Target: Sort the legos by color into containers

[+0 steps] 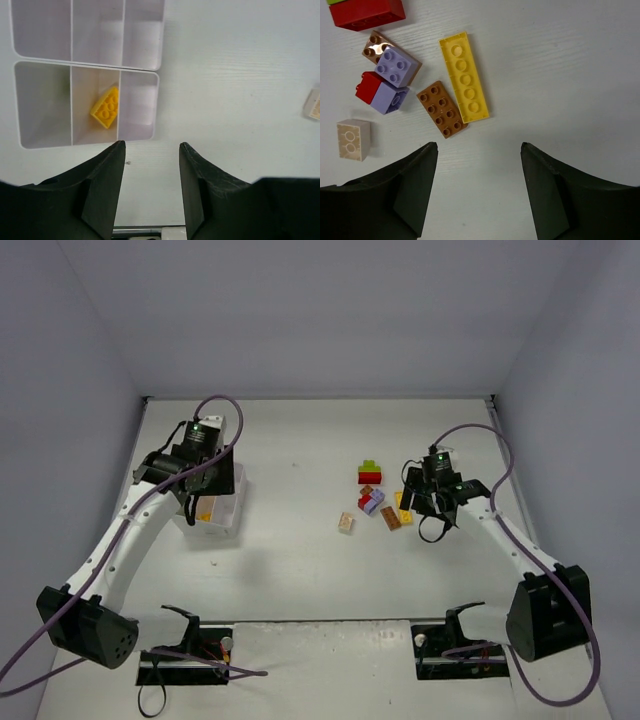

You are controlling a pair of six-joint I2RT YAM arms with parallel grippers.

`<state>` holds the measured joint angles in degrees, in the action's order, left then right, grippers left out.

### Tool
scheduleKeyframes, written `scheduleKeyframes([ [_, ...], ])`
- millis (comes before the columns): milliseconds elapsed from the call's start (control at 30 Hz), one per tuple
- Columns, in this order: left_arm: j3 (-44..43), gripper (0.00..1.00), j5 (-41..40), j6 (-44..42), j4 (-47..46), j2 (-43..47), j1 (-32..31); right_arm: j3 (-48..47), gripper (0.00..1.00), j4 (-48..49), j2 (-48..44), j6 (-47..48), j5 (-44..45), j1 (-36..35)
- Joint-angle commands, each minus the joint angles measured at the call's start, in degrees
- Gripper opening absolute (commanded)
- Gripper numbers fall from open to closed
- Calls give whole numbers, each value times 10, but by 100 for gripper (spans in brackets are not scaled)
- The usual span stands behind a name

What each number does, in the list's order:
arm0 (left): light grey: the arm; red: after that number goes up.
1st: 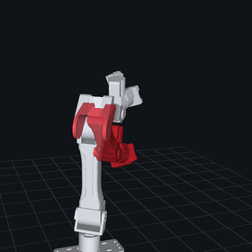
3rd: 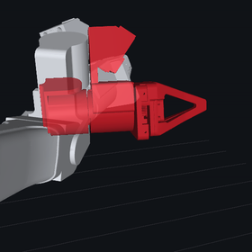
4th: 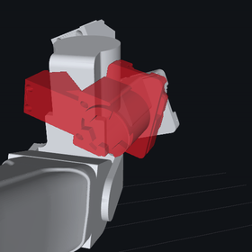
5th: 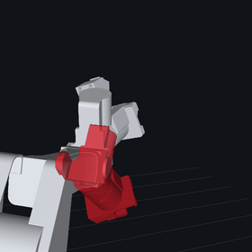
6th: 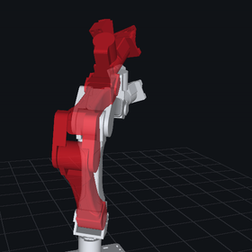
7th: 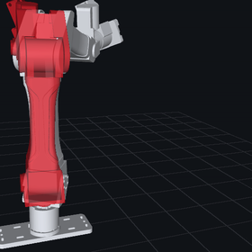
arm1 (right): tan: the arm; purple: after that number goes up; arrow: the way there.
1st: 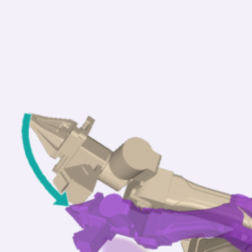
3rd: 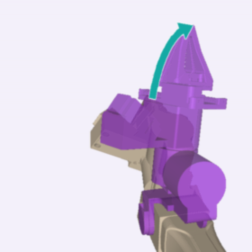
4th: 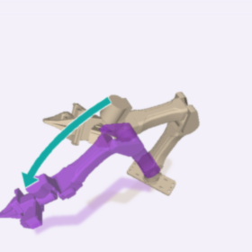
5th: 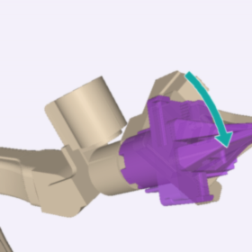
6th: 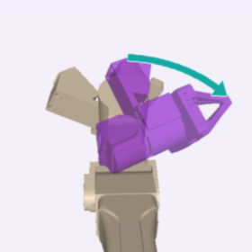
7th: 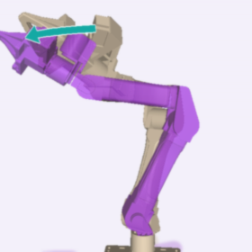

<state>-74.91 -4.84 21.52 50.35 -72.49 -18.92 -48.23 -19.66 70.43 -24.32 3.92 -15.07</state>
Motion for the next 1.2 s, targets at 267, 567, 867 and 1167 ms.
scheduleKeyframes([
  [267,-4,42,48,34,-6,48,-24,-9,64,122,133,15,35,-12],
  [567,13,42,68,32,-2,64,-24,-13,56,164,200,38,31,-12],
  [867,21,42,70,33,0,71,-24,-30,50,162,225,42,32,-11],
  [1167,21,42,76,36,3,76,-24,-9,46,144,221,24,20,-10],
])
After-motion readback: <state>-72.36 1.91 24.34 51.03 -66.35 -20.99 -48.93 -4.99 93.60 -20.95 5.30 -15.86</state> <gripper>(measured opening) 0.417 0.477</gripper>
